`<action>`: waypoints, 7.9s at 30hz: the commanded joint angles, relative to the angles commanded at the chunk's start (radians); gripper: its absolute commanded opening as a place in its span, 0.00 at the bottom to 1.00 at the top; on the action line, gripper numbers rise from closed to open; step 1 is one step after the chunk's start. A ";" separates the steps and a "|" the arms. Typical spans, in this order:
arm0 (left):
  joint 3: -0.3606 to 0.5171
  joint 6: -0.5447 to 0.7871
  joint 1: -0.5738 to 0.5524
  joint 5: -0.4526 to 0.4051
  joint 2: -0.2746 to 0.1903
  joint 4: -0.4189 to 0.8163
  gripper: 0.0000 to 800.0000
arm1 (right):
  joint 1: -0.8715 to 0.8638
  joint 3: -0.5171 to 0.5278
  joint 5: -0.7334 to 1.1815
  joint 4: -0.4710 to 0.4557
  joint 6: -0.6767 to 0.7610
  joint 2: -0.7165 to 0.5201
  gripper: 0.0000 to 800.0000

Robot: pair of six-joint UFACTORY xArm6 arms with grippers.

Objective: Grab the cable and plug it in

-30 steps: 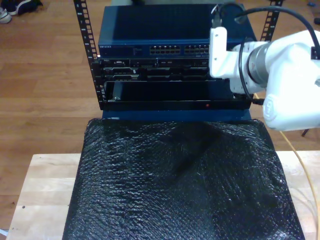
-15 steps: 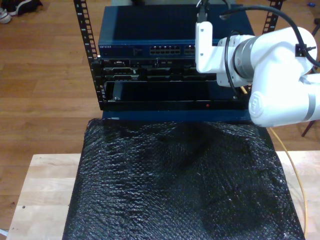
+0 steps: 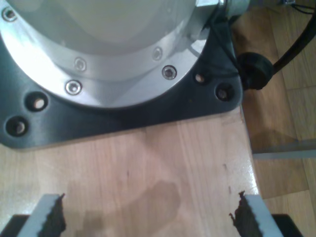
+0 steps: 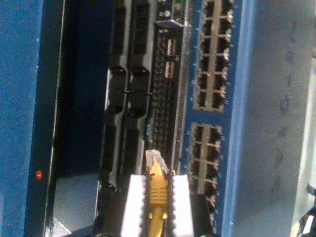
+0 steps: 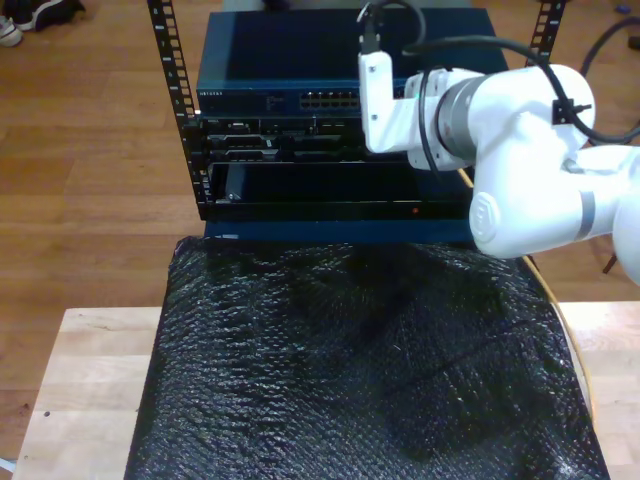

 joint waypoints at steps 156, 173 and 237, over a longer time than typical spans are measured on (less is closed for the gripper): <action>0.000 0.002 0.000 0.000 0.000 0.000 1.00 | 0.157 -0.219 -1.320 0.643 -0.253 0.692 0.00; 0.000 0.000 0.000 0.000 0.000 0.000 1.00 | 0.149 -0.265 -1.315 0.640 -0.253 0.732 0.00; 0.000 0.000 0.000 0.000 0.000 0.000 1.00 | 0.172 -0.356 -1.321 0.692 -0.327 0.781 0.00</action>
